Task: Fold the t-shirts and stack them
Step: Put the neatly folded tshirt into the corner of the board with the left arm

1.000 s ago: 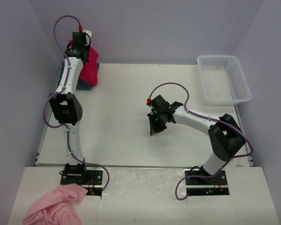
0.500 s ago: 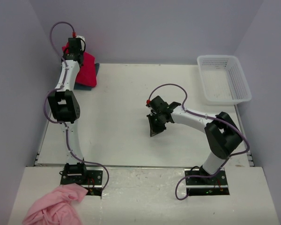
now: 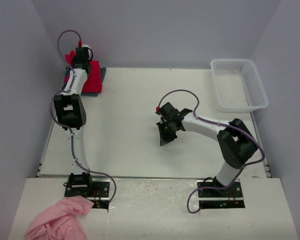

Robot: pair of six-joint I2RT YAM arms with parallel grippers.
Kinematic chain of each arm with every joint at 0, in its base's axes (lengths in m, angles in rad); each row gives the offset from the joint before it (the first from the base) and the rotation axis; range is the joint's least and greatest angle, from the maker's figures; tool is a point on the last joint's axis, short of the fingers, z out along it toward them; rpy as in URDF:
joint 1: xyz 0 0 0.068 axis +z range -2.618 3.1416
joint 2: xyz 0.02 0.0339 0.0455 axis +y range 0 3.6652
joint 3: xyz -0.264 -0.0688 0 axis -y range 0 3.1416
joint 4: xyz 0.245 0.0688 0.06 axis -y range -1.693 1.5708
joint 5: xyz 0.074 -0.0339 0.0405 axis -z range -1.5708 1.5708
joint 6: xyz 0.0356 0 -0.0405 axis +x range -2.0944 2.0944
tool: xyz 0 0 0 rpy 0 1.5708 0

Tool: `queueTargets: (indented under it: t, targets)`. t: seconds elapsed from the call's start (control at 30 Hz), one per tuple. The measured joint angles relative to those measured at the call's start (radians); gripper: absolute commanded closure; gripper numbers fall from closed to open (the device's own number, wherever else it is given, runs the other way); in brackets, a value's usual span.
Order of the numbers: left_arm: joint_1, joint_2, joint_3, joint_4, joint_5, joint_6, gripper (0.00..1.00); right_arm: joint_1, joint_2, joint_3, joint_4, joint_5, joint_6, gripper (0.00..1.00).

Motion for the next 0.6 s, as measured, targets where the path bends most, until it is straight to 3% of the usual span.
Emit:
queueTargets:
  t: [0.53, 0.57, 0.6]
  targets:
    - [0.005, 0.131, 0.034, 0.167, -0.122, 0.111, 0.99, 0.0, 0.027, 0.0, 0.0, -0.001, -0.006, 1.0]
    - [0.007, 0.132, 0.025, 0.197, -0.137, 0.116, 0.88, 0.0, 0.032, 0.0, 0.0, -0.002, -0.006, 1.0]
    - [0.008, 0.132, 0.011, 0.238, -0.157, 0.126, 0.7, 0.0, 0.038, 0.0, 0.0, -0.003, -0.006, 1.0]
